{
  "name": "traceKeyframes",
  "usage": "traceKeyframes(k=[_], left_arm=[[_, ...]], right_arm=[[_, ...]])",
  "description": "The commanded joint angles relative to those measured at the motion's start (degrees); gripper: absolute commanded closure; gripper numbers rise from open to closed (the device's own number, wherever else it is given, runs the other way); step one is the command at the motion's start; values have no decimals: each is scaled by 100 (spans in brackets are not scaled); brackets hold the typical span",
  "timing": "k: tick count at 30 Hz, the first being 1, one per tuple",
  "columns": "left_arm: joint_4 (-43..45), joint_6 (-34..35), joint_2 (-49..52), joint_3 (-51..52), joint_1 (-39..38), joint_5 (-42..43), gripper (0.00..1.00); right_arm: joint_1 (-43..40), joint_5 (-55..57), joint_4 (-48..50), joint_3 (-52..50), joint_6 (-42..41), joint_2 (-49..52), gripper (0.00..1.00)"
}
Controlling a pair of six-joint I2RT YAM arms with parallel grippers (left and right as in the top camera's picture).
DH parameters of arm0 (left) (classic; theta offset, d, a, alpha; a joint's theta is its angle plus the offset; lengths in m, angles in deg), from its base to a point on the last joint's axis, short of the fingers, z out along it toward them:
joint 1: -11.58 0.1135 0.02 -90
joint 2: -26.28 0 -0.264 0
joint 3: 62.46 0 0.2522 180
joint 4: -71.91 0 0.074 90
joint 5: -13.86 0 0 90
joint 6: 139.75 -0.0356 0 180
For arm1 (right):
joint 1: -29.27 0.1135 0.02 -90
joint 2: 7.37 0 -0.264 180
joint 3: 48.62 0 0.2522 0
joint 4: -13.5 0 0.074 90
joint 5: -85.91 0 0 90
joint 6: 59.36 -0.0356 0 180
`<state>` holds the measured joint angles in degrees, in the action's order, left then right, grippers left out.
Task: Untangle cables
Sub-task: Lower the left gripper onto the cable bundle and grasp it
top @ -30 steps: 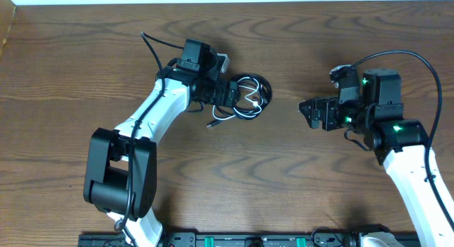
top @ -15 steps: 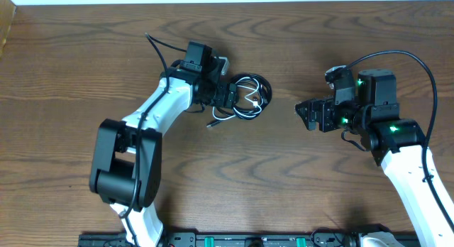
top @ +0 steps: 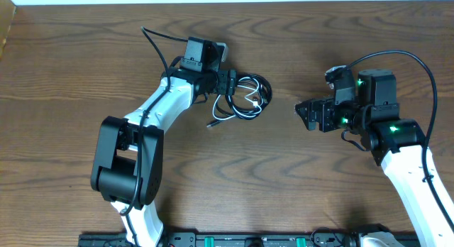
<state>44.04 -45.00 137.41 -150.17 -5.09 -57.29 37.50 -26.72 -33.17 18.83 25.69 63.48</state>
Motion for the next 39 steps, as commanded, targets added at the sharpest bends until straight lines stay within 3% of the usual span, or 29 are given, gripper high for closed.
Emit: traceKeyframes(k=[1,12,15,16,18,19,20,21,30,34,39], left_arm=[[-85,50,83,-96,-13,-96,22],[-297,48,603,-98,-11,9,25],[-337,48,610,-98,-11,-11,49],[-334,50,610,-98,-11,-11,64],[-334,52,610,-98,-11,-9,79],[-334,55,610,-98,-11,-9,92],[-334,96,601,-98,-11,-9,92],[-332,138,531,-122,-11,-7,92],[-334,133,-1025,-212,-31,-11,92],[-315,-22,-1606,-212,-109,-33,93],[-365,-20,-1528,-210,-282,-31,93]], right_arm=[[46,2,13,94,94,-4,12],[46,4,11,94,96,-4,12],[46,7,11,94,96,-4,15],[46,22,11,94,96,-4,18],[46,90,9,94,96,-4,27],[46,133,9,94,96,-4,35],[46,133,11,94,96,-4,38],[46,149,13,94,96,-4,48],[46,173,103,94,94,11,70],[46,170,188,94,92,114,72],[50,170,295,94,96,446,73]])
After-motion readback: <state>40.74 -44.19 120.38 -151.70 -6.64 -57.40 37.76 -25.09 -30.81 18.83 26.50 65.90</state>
